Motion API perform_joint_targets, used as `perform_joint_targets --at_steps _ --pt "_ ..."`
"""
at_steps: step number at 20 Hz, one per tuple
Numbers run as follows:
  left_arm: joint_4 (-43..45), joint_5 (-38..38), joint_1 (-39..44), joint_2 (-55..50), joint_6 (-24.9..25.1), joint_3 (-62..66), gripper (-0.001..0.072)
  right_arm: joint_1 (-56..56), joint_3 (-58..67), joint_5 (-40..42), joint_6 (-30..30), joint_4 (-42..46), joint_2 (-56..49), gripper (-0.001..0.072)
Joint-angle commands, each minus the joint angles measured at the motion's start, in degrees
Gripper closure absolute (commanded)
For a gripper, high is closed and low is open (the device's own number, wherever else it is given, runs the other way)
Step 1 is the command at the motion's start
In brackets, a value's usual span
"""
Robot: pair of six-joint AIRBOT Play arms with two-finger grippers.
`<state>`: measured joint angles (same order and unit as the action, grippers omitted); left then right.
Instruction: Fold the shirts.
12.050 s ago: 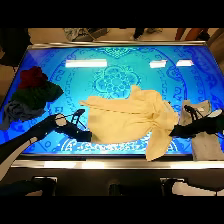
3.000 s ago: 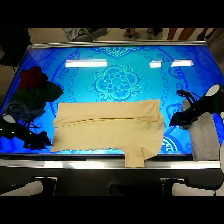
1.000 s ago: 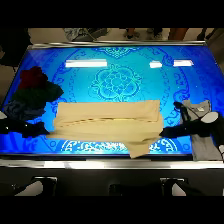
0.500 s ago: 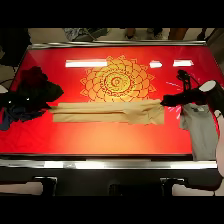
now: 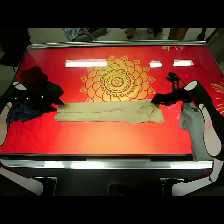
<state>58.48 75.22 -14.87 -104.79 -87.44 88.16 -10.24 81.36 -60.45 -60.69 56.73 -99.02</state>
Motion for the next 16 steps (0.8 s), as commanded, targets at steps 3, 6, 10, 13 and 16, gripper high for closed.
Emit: perform_joint_targets --at_steps 3,6,10,13,16 --pt "-2.1 1.4 -1.5 4.9 0.7 1.8 0.0094 -7.6 4.0 -15.6 6.1 -0.6 0.1 -0.0004" --pt "-2.2 1.4 -0.5 10.1 1.5 1.8 0.0094 -11.5 2.7 -20.7 6.1 -4.7 -2.8 -0.0004" --pt "-2.2 1.4 2.6 15.8 1.5 1.8 0.0094 -10.2 2.5 -22.8 6.3 -13.2 -9.6 -0.0005" --pt "-2.2 1.4 5.9 19.4 1.6 1.8 0.0094 -7.6 2.5 -22.8 5.8 -16.0 -12.7 -0.0005" --pt "-2.2 1.4 9.2 21.7 2.1 1.8 0.0095 -4.8 2.6 -20.1 3.4 -16.1 -13.6 0.0017"
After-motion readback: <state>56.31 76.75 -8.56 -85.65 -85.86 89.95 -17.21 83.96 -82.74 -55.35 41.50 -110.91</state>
